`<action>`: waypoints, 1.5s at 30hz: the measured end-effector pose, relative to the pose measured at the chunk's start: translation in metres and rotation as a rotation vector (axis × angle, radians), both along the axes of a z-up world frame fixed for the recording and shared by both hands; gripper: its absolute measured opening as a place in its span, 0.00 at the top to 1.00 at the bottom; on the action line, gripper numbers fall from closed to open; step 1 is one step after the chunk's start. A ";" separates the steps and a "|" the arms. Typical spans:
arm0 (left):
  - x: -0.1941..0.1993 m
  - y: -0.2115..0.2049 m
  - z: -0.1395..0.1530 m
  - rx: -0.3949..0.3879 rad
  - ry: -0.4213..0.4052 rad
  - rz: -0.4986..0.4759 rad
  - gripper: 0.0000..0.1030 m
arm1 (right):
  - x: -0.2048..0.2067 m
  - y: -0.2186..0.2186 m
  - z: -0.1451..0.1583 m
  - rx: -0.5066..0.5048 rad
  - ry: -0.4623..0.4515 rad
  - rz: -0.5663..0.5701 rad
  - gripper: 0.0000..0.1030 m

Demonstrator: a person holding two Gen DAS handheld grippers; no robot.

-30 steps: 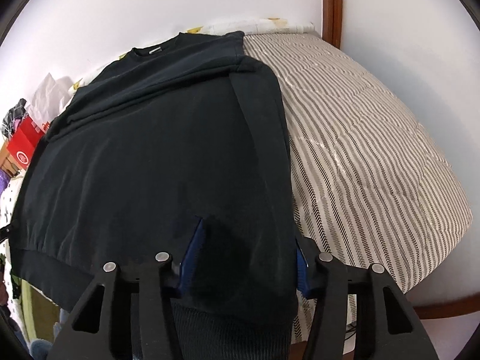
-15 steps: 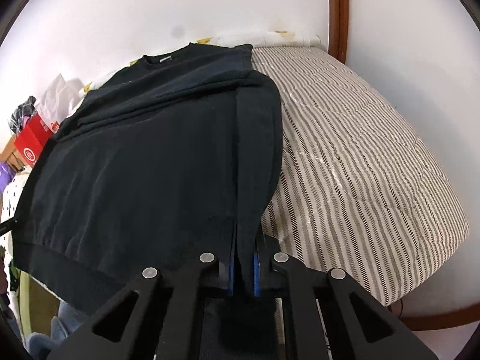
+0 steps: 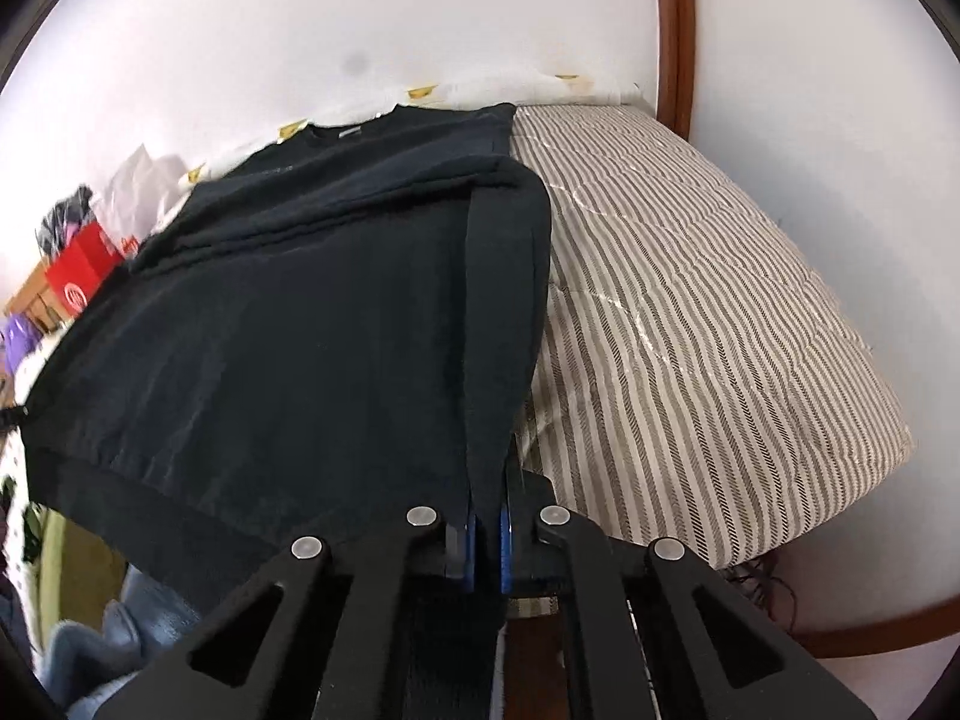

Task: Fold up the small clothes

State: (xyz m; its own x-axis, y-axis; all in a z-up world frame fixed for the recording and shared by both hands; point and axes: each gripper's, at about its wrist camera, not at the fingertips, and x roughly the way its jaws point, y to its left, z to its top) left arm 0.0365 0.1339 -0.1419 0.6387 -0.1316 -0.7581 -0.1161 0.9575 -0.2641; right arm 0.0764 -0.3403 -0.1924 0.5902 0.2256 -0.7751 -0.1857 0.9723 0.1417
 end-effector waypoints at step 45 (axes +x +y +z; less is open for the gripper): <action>0.276 0.032 -0.005 0.085 -0.010 0.106 0.94 | 0.308 0.088 0.040 0.022 -0.085 -0.098 0.95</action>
